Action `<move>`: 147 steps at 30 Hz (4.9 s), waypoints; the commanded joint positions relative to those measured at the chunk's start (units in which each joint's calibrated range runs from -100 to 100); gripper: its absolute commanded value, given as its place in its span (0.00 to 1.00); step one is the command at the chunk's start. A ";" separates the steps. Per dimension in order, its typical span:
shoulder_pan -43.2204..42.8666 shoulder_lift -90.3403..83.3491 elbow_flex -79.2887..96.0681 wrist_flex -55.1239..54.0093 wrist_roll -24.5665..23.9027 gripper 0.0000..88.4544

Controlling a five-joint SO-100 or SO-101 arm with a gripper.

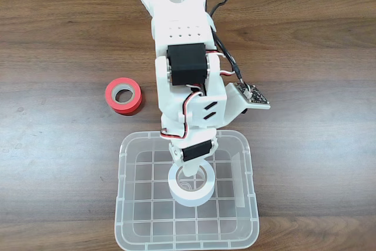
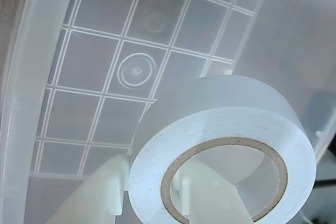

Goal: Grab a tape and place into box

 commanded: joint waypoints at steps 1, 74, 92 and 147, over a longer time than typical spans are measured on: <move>1.07 -0.19 -6.14 -0.89 -0.14 0.05; -0.84 -130.93 137.36 -19.82 -3.62 0.02; 0.19 -139.86 149.01 -12.88 -12.37 0.01; 0.19 -139.78 149.01 -12.88 -10.74 0.02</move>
